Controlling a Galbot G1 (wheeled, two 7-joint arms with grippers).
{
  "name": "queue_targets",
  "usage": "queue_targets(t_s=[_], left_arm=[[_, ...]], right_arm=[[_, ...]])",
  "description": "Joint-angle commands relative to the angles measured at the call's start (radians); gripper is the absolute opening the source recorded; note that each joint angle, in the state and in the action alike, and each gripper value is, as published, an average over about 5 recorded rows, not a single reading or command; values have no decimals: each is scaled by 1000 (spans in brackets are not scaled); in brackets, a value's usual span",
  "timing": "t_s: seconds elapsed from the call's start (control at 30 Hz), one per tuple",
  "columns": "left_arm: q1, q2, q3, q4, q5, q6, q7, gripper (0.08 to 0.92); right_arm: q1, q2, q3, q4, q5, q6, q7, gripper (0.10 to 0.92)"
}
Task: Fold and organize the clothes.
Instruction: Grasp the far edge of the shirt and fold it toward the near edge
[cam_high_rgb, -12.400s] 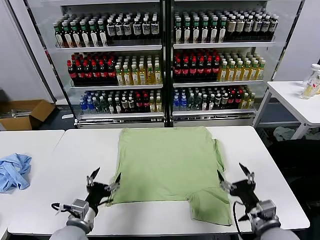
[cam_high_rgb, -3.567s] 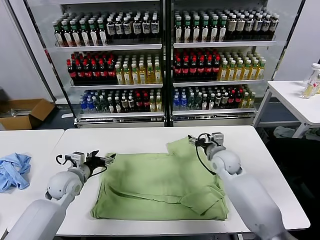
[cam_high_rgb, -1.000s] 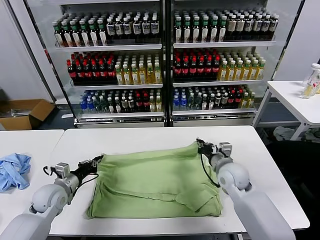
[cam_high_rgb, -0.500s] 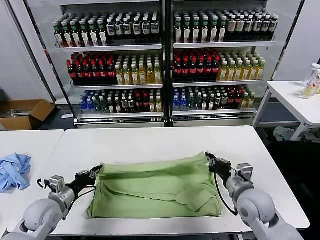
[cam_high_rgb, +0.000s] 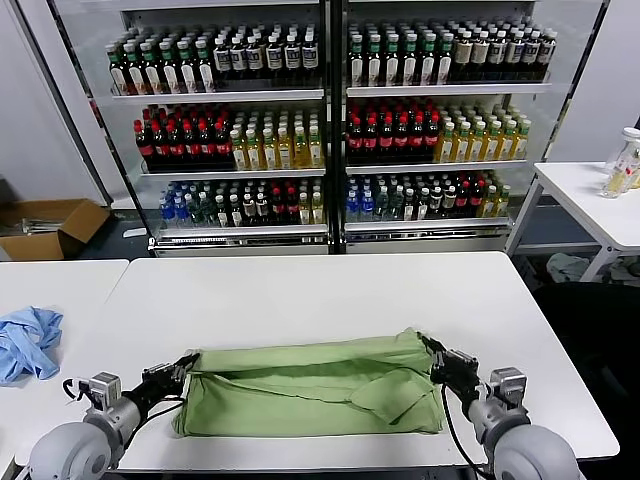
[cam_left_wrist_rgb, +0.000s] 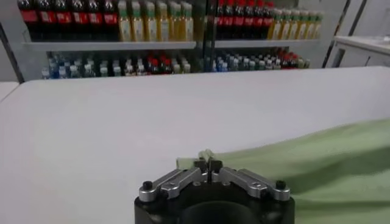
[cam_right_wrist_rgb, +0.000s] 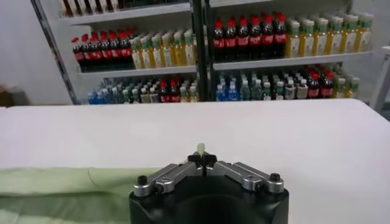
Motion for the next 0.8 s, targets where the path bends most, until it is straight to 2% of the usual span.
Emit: queue_targets(t_s=[0.03, 0.2, 0.3, 0.47, 0.67, 0.8], left_arm=[[79, -5, -48, -44, 59, 88, 13, 87], [50, -26, -29, -42, 116, 103, -32, 91], [48, -34, -41, -61, 120, 100, -45, 137], [55, -52, -58, -120, 125, 94, -128, 278], [76, -117, -17, -210, 88, 99, -360, 452], [105, -189, 29, -236, 77, 78, -443, 564]], right_arm=[[-97, 4, 6, 24, -51, 4, -4, 106], [-113, 12, -10, 21, -88, 1, -5, 107], [-114, 10, 8, 38, -89, -1, -1, 145], [-104, 2, 59, 57, -81, 0, 4, 284], [-109, 19, 81, 77, -84, -5, 12, 457], [-117, 34, 82, 95, -93, -6, 14, 569]])
